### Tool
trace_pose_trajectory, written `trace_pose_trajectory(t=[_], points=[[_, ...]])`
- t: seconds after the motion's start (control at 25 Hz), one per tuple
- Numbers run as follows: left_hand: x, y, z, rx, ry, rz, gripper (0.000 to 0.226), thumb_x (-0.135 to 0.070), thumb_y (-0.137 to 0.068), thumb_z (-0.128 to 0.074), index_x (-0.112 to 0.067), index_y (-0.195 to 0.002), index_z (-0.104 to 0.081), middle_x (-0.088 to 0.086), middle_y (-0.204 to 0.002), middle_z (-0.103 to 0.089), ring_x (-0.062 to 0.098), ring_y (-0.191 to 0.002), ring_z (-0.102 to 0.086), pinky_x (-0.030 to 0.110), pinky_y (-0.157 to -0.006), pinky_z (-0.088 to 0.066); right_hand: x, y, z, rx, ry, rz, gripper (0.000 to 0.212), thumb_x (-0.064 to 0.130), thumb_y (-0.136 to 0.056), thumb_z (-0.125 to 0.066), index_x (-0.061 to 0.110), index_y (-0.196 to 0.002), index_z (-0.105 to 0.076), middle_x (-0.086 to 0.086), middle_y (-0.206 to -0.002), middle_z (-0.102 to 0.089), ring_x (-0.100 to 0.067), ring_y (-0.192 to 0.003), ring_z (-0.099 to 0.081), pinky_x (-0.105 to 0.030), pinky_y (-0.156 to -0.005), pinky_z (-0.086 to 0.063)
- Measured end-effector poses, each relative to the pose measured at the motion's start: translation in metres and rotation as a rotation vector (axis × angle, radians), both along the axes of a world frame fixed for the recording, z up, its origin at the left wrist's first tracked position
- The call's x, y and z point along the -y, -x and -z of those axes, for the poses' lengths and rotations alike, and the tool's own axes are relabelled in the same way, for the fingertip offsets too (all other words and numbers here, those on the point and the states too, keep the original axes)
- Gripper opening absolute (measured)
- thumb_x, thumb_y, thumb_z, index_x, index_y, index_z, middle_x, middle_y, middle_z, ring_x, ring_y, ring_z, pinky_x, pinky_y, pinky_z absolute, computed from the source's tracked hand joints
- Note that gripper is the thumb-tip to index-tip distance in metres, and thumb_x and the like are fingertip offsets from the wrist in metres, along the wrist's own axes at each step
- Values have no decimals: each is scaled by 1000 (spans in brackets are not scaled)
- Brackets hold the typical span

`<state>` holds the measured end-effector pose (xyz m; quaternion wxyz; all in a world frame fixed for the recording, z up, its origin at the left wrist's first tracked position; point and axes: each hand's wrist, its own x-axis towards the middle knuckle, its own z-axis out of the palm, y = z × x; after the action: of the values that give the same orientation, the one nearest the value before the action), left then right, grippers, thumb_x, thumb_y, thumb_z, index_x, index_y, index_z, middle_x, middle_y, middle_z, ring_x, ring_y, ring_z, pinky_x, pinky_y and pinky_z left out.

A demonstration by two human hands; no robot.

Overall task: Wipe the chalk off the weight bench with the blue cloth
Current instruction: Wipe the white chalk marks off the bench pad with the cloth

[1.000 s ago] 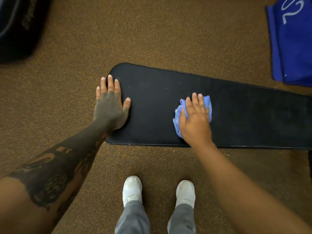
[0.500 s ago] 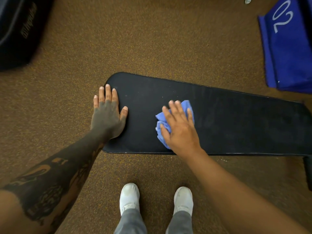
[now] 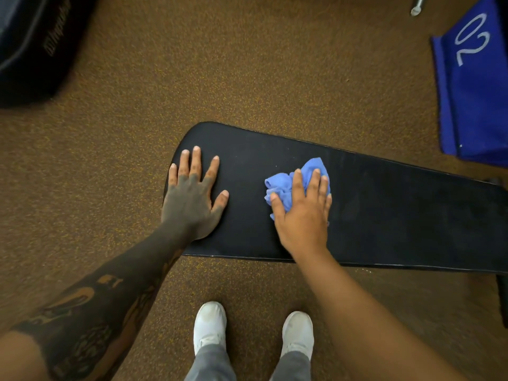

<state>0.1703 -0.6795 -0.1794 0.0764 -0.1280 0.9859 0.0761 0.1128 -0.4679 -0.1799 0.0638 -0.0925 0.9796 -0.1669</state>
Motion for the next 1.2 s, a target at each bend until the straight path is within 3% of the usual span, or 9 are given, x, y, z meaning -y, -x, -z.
trace_pose_trajectory(t=[0.24,0.36,0.48,0.6,0.76,0.88,1.04,1.2], points=[[-1,-1,0,-12,-19,-17,72,-56,-96,-15,-18,-155,-2,12,-163,6,29,-150,10,48,-121,0,35,71,1,1,38,1,66,48,-97,-39,7,-148,-27,-18,-159,-15,-32,-147,-3,-47,-118,-3],[1,-1,1,-13,-18,-17,71,-54,-95,-15,-18,-155,-3,12,-163,5,29,-150,9,48,-121,-1,53,59,-2,-13,121,-260,64,43,-95,-45,6,-146,-33,-18,-157,-22,-32,-147,-10,-45,-118,-5],[0,-1,1,-11,-30,-19,71,-54,-95,-14,-18,-155,-2,12,-163,5,28,-150,10,48,-121,0,26,45,1,-93,135,-408,65,45,-92,-46,3,-142,-41,-20,-150,-36,-32,-144,-24,-49,-117,-19],[1,-1,0,-4,-31,-24,71,-54,-96,-13,-18,-155,1,10,-163,8,27,-150,12,48,-121,1,9,67,3,-83,39,-309,64,44,-94,-46,6,-144,-38,-18,-154,-30,-30,-145,-20,-48,-117,-18],[0,-1,0,-20,-52,-39,72,-52,-96,-15,-14,-155,-1,9,-164,7,24,-150,12,46,-121,3,56,97,-1,-21,39,-114,60,41,-96,-44,6,-144,-37,-21,-155,-25,-34,-145,-14,-44,-118,-9],[0,-2,1,-50,-98,-62,74,-51,-94,-14,-9,-154,-6,10,-164,3,22,-150,10,44,-121,4,79,66,0,-36,124,-308,57,35,-93,-51,6,-141,-43,-22,-153,-29,-36,-144,-18,-46,-118,-10],[2,-4,0,-127,-205,-118,75,-50,-94,-11,-5,-154,-9,12,-163,-2,22,-150,6,39,-121,4,41,38,3,-74,176,-591,56,36,-88,-49,6,-136,-51,-18,-148,-41,-32,-141,-30,-48,-116,-23],[3,-5,-3,-171,-280,-130,74,-50,-94,-14,-4,-153,-11,12,-163,-5,21,-151,4,38,-122,3,36,68,1,-85,141,-431,54,33,-91,-49,3,-136,-50,-18,-149,-38,-33,-142,-28,-49,-114,-26]])
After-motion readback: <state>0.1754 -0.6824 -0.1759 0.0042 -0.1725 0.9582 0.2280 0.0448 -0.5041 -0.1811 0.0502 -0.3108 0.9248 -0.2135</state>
